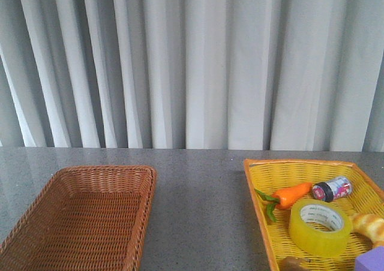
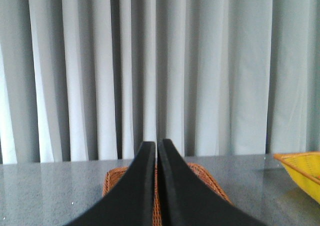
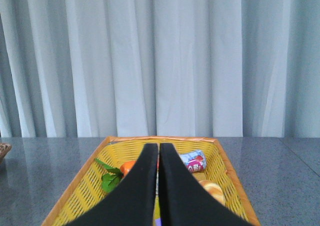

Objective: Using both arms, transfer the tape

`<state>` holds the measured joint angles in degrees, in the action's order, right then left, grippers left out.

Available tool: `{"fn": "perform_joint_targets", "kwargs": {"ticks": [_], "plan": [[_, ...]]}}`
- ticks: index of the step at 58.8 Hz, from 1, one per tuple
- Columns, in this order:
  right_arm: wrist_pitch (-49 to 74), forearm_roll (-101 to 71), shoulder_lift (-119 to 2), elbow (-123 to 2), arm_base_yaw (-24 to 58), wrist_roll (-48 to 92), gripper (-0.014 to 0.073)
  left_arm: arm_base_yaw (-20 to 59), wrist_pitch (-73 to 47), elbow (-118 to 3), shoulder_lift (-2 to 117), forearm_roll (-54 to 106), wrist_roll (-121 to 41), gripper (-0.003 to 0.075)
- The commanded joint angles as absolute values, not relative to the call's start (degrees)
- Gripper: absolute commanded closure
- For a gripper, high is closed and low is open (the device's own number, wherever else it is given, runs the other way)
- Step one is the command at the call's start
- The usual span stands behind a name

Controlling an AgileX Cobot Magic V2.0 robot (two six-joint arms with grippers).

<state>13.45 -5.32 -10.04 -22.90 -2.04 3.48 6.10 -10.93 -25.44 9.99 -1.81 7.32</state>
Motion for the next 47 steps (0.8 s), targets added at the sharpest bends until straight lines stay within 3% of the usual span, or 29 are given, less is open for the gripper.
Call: {"fn": "perform_joint_targets", "kwargs": {"ticks": [1,12,24,47], "plan": [[14.9,-4.8,-16.2,-30.7,-2.4,3.5,0.0598,6.2,-12.3,-32.6,17.0,-1.8,6.9,0.0726],[25.2,-4.7,-27.8,-40.7,-2.4,3.5,0.0598,6.2,-21.0,-41.5,28.4,-1.7,2.3,0.0726],[34.7,-4.6,-37.0,-42.6,-2.4,3.5,0.0598,6.2,-26.8,-42.6,36.7,-1.6,2.2,0.0726],[35.5,-3.8,-44.5,-42.6,-2.4,3.5,0.0591,6.2,-28.2,-42.6,41.9,0.3,2.3,0.0722]]}}
